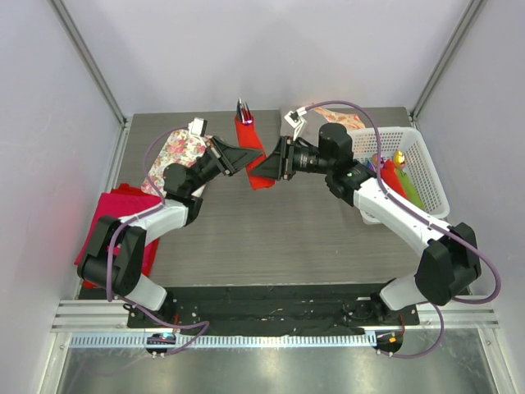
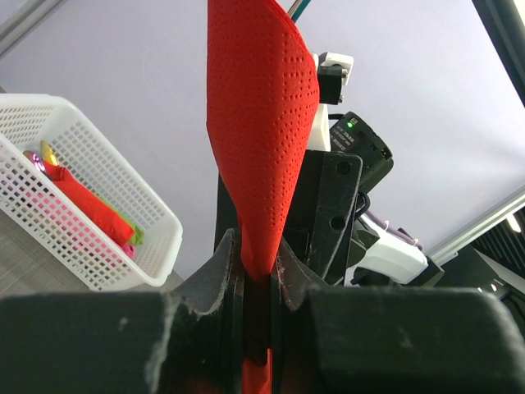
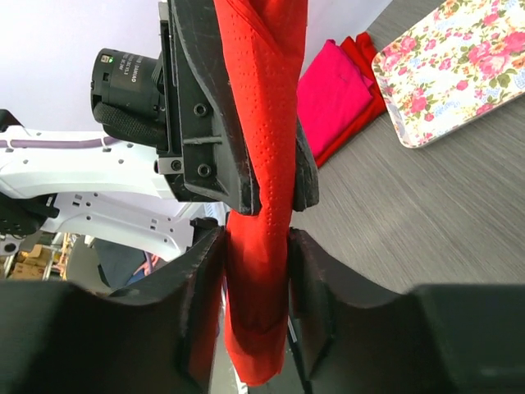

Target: Place the utensils on the paper napkin and roll it up

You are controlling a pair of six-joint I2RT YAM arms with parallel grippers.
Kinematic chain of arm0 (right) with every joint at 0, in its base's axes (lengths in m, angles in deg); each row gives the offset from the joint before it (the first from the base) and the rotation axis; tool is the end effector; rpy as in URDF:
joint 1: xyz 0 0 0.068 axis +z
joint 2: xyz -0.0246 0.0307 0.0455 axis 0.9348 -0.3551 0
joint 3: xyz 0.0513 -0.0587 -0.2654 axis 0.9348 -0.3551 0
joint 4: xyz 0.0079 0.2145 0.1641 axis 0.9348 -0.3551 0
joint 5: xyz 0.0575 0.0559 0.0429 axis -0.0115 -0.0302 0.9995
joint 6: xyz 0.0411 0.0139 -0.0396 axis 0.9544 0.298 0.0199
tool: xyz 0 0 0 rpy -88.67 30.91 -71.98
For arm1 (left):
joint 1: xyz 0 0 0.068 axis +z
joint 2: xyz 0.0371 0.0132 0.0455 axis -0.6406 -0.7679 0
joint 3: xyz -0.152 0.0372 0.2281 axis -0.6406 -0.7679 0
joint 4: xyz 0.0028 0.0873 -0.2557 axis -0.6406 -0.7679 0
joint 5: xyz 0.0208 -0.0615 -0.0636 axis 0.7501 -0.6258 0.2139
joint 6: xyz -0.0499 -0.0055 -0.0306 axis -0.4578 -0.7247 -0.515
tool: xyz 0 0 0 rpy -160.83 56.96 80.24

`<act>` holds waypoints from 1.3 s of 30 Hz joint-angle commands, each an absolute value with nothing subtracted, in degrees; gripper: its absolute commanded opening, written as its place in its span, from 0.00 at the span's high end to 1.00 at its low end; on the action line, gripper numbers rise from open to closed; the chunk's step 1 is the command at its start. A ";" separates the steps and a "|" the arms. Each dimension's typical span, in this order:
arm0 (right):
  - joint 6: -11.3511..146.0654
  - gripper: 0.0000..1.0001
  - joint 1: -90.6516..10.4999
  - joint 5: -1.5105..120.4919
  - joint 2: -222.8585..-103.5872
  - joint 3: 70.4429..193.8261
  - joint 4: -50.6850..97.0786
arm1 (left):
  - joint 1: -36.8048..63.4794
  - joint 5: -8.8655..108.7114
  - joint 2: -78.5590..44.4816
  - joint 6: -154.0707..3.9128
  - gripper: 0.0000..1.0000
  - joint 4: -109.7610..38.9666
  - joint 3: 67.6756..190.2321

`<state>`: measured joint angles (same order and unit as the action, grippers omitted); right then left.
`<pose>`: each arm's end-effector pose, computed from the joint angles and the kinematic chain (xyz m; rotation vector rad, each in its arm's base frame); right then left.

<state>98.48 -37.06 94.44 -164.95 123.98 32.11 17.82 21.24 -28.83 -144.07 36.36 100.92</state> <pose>0.2829 0.2117 0.3571 -0.5313 1.8377 1.4955 0.2931 -0.1461 0.3066 0.0284 1.3787 -1.8812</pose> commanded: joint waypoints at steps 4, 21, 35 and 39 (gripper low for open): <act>98.33 0.80 -36.86 94.83 -164.06 123.74 35.22 | 17.60 23.03 -28.82 -143.57 1.00 51.00 103.54; 94.03 0.99 -39.40 92.19 -161.86 124.79 31.97 | 17.60 23.11 -31.19 -144.71 0.45 50.22 103.81; 74.17 0.99 -63.89 88.59 -168.27 132.70 0.33 | 18.74 20.57 -27.33 -137.42 0.23 38.79 102.31; 68.99 0.99 -71.54 84.74 -170.64 133.22 -6.51 | 18.83 20.30 -27.33 -137.41 0.23 38.61 102.49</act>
<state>76.20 -65.04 88.91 -169.12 130.67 2.19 18.56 21.45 -29.49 -139.64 36.36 101.78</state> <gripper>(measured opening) 0.204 0.770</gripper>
